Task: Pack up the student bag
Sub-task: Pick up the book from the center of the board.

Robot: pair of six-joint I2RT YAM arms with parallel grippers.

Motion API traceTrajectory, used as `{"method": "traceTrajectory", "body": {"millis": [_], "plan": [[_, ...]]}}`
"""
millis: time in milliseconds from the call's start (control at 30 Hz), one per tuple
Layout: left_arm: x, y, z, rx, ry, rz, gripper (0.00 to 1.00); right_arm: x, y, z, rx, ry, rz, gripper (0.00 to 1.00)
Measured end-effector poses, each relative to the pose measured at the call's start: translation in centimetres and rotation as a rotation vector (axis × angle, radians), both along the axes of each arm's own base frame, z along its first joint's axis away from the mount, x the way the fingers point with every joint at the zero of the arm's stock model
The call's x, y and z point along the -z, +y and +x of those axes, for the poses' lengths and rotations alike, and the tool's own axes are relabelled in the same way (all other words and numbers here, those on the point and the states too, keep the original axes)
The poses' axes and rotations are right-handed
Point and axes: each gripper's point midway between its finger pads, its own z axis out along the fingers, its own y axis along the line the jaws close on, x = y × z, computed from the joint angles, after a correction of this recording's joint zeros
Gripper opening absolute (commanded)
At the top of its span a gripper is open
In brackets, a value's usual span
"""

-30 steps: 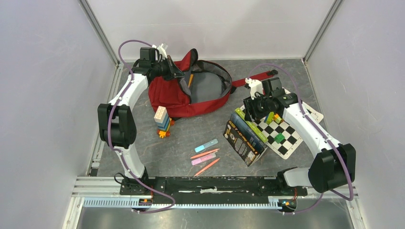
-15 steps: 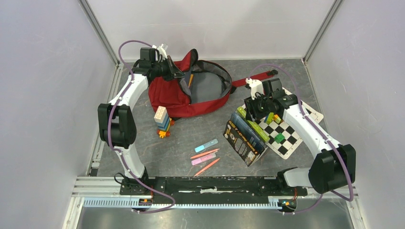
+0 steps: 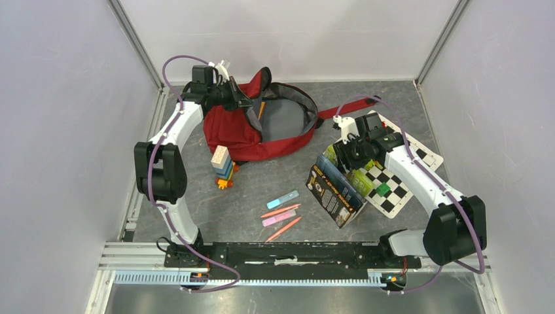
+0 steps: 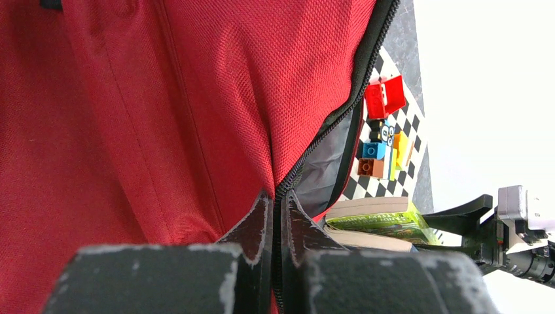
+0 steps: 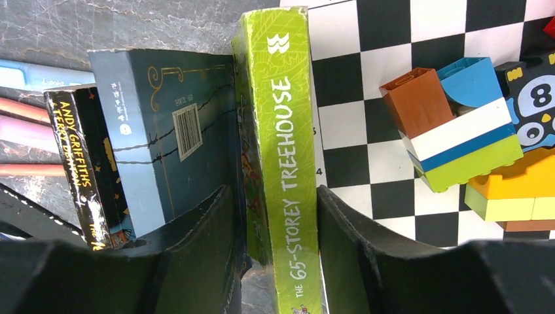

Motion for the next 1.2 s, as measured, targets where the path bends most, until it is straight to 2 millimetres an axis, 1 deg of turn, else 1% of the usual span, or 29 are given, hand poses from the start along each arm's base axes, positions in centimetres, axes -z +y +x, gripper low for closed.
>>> {"method": "traceTrajectory", "body": {"millis": [133, 200, 233, 333, 467, 500, 733, 800, 867, 900, 1000, 1067, 1133, 1200], "plan": [[0.0, 0.0, 0.0, 0.000, -0.003, 0.000, 0.02, 0.1, 0.0, 0.0, -0.002, 0.001, -0.004, 0.50], [-0.1, 0.0, 0.1, 0.000, -0.003, 0.000, 0.02, 0.0, 0.0, 0.0, -0.001, 0.000, -0.004, 0.47], [-0.1, 0.0, 0.1, 0.000, -0.004, -0.001, 0.02, 0.1, 0.0, 0.0, 0.000, 0.000, -0.004, 0.43], [-0.1, 0.0, 0.1, 0.000, -0.006, -0.001, 0.02, 0.1, 0.0, 0.1, 0.002, -0.004, -0.006, 0.23], [-0.1, 0.0, 0.1, 0.000, -0.008, -0.001, 0.02, 0.1, -0.1, 0.3, 0.017, -0.007, -0.006, 0.01], [-0.1, 0.0, 0.1, 0.000, -0.008, -0.001, 0.02, 0.1, -0.2, 0.4, 0.025, -0.010, -0.011, 0.00], [-0.1, 0.0, 0.1, 0.000, -0.009, -0.001, 0.02, 0.2, -1.5, 1.0, 0.102, -0.033, -0.075, 0.00], [-0.3, 0.0, 0.1, 0.001, -0.012, -0.002, 0.02, -0.2, -2.0, 1.3, 0.134, -0.043, -0.098, 0.00], [-0.4, 0.0, 0.0, 0.001, -0.015, -0.002, 0.02, -1.5, -2.7, 2.0, 0.185, -0.070, -0.126, 0.00], [-0.5, 0.0, 0.0, 0.001, -0.017, -0.003, 0.02, -2.5, -3.1, 2.7, 0.214, -0.097, -0.138, 0.00], [-0.8, 0.0, -0.1, 0.001, -0.021, -0.003, 0.02, -6.6, -4.1, 5.4, 0.309, -0.224, -0.157, 0.00], [-0.8, 0.0, -0.1, 0.002, -0.024, -0.004, 0.02, -9.9, -4.5, 7.3, 0.378, -0.328, -0.140, 0.00], [-0.9, -0.1, -0.1, 0.005, -0.023, -0.006, 0.02, -12.7, -4.6, 8.8, 0.432, -0.419, -0.105, 0.00], [-0.9, -0.1, -0.2, 0.009, -0.023, -0.009, 0.02, -15.0, -4.3, 10.1, 0.474, -0.489, -0.054, 0.00]]}}
